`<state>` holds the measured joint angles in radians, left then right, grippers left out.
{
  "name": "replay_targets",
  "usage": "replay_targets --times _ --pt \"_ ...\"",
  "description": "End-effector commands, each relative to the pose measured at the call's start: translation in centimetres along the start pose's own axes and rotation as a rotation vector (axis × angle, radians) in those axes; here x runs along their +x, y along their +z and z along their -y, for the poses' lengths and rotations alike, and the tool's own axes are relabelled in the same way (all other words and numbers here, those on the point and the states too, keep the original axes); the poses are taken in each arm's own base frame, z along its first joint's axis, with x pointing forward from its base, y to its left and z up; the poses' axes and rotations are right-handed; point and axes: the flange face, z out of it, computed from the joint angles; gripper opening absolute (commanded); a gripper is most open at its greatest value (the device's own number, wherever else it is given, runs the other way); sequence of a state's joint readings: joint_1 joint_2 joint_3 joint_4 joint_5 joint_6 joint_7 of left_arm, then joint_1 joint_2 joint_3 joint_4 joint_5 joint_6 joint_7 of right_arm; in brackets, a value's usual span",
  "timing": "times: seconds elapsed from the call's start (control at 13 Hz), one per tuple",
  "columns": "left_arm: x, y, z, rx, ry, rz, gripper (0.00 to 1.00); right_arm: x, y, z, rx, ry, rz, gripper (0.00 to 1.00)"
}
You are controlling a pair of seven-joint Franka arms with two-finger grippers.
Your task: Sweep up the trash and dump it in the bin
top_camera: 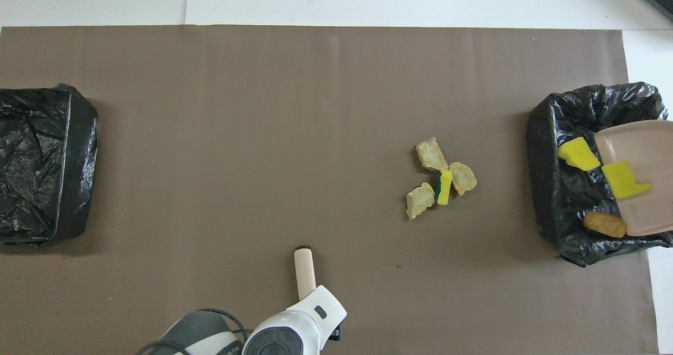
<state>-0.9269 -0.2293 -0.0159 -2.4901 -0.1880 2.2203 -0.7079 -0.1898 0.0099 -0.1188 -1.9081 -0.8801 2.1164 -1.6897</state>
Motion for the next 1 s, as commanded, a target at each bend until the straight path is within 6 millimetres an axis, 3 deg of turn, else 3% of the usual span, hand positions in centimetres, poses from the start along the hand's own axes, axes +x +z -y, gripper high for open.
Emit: replay_targets --times 0.0,0.15,0.39,0.62,0.92 --pt "5.5 -4.9 3.0 0.024 0.074 -0.045 0.95 -1.4 -2.4 1.1 -0.023 -0.022 0.047 0.00" --pt "10.0 -10.3 7.4 0.014 0.137 -0.071 0.96 -1.0 -4.4 0.8 -0.023 -0.050 0.091 0.00" --pt "14.4 -17.6 13.5 0.029 0.214 -0.135 1.00 0.0 -6.4 0.3 -0.015 -0.058 0.125 0.00" --pt "17.0 -24.1 19.1 0.043 0.230 -0.236 1.00 1.7 -10.0 -0.7 0.002 -0.060 0.139 0.00" --pt "18.6 -32.4 25.5 0.056 0.205 -0.302 1.00 3.0 -14.5 -1.6 0.003 0.014 0.138 0.00"
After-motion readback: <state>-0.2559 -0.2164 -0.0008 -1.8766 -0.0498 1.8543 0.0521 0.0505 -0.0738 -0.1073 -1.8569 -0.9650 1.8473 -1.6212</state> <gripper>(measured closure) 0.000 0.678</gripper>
